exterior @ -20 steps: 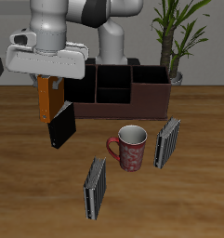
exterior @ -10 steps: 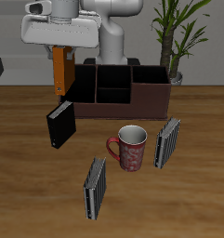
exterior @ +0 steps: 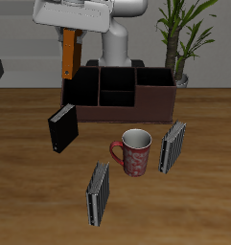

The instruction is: Place the orange book into the back desk caddy's back compartment

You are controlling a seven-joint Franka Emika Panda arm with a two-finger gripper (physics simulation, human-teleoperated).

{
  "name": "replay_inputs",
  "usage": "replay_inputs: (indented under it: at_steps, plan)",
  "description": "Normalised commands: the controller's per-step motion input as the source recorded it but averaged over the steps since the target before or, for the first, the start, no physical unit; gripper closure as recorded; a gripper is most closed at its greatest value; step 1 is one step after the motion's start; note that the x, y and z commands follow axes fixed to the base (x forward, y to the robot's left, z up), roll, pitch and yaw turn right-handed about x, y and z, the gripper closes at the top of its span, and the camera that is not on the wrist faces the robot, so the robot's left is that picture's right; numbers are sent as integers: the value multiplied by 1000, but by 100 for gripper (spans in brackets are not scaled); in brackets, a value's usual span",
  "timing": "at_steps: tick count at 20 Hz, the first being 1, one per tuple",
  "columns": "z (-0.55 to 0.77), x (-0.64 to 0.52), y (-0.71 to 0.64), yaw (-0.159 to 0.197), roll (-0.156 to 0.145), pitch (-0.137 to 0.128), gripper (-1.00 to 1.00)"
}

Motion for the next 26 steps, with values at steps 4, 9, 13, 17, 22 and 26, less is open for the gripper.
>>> replay_inputs:
  at_steps: [4,9,13,17,22,26]
  plan:
    - [129,-497,237,46,-3,-30,100]
    - [110,-492,165,37,3,-34,100]
    - [69,-352,53,18,10,-2,100]
    - [-19,-402,151,9,22,1,100]
    - [-37,-432,211,54,41,-16,100]
    - [-83,-363,133,26,22,20,100]
